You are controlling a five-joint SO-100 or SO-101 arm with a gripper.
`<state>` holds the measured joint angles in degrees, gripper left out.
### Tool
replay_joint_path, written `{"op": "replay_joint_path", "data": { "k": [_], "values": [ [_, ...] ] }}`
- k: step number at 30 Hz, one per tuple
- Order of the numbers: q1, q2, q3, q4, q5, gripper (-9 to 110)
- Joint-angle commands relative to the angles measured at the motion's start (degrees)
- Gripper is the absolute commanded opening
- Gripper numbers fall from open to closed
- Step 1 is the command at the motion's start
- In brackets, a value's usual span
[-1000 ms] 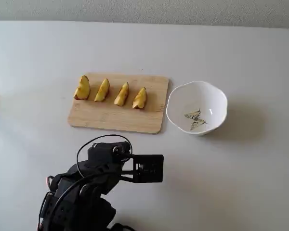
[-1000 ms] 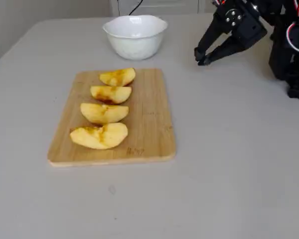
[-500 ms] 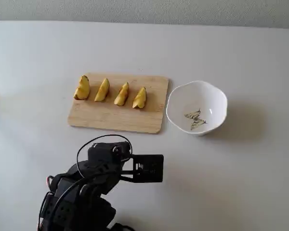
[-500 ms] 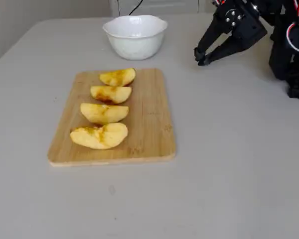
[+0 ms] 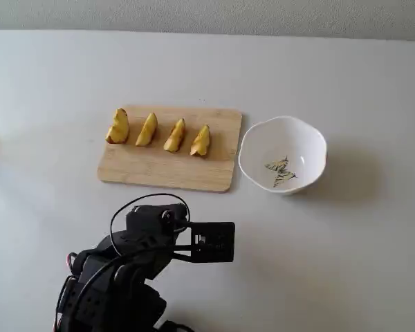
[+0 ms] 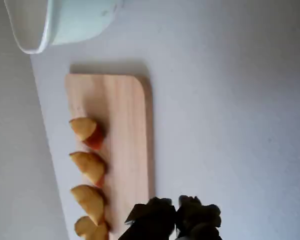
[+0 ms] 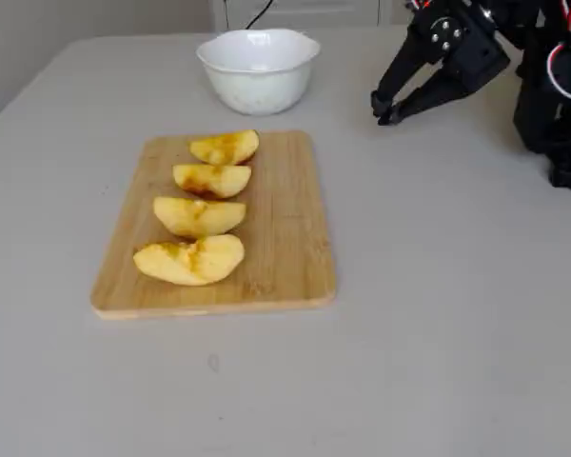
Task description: Pick up the third from the right apple slice from the cutting board and place it into the bowl
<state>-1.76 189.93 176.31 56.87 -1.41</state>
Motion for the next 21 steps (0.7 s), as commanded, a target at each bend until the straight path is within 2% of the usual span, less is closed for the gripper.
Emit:
{"op": "replay_joint_path", "data": {
  "k": [1,16,19,21],
  "values": [
    [0.0,0.53,-0.18,-0.97,0.0,0],
    [-1.23,0.53,-0.18,-1.14,-1.76,2],
    [-0.53,0.53,-0.09,-1.76,-9.05,6],
    [-3.87,0.53,-0.79,0.7,-20.3,10]
  ]
}}
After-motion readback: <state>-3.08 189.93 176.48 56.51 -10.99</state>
